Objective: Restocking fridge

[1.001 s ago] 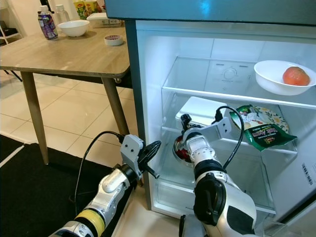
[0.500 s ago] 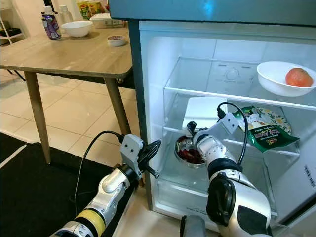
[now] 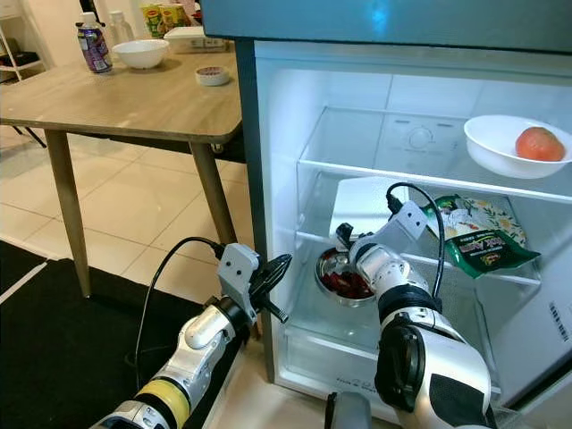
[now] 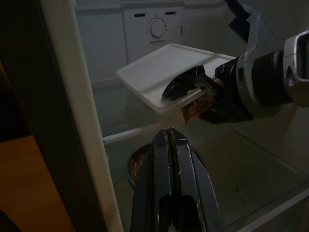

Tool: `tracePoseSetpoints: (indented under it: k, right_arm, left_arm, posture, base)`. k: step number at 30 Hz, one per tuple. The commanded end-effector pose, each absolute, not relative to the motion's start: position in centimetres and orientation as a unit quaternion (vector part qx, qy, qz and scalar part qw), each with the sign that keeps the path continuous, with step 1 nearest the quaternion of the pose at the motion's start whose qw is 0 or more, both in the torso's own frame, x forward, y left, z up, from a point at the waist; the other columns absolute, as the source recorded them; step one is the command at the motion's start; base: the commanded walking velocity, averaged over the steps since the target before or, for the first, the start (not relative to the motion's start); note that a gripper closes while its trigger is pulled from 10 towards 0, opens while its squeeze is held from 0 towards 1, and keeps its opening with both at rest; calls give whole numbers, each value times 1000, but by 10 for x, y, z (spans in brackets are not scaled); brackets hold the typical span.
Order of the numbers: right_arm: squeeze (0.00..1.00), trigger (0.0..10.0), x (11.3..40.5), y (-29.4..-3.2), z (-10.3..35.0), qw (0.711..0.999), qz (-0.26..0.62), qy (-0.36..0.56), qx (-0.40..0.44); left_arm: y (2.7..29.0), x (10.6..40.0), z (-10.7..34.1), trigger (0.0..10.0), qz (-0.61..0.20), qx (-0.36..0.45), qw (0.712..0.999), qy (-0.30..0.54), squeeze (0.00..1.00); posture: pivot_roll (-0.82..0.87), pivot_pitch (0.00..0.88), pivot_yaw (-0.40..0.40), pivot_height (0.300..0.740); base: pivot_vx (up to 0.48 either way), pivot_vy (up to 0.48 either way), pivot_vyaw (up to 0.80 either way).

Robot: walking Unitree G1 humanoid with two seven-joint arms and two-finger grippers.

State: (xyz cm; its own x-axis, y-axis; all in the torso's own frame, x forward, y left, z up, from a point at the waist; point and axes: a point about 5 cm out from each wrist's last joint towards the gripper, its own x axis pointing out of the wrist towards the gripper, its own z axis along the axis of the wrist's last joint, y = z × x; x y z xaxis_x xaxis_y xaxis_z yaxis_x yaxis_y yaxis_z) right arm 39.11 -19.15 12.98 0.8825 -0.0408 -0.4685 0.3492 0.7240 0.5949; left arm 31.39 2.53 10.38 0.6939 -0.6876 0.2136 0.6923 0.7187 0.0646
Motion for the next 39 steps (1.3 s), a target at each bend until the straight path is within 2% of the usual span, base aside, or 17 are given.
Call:
tracePoseSetpoints:
  k: [1,9,19,28,39]
  right_arm:
    - [0,10000,379,-183,103,893,-107,279,336]
    - [0,10000,374,-177,96,867,-72,298,393]
    - [0,10000,368,-178,85,863,-76,310,391]
    - [0,10000,382,-190,111,871,-75,201,442]
    - [0,10000,392,-191,136,859,-42,124,495]
  left_arm:
    - [11,309,107,10000,-385,-29,915,-119,0]
    - [10,309,107,10000,-386,-30,914,-119,0]
    - [10,309,107,10000,-386,-31,915,-118,0]
    - [11,309,107,10000,-384,-31,915,-119,0]
    - [10,309,108,10000,-385,-31,915,-120,0]
  posture:
    - [-58,0,43,381]
    - [-63,0,44,381]
    - [-64,0,45,381]
    - [-64,0,45,381]
    - [-60,0,44,381]
  base:
    - [0,0,0]
    - [0,0,0]
    - [0,0,0]
    - [0,0,0]
    - [0,0,0]
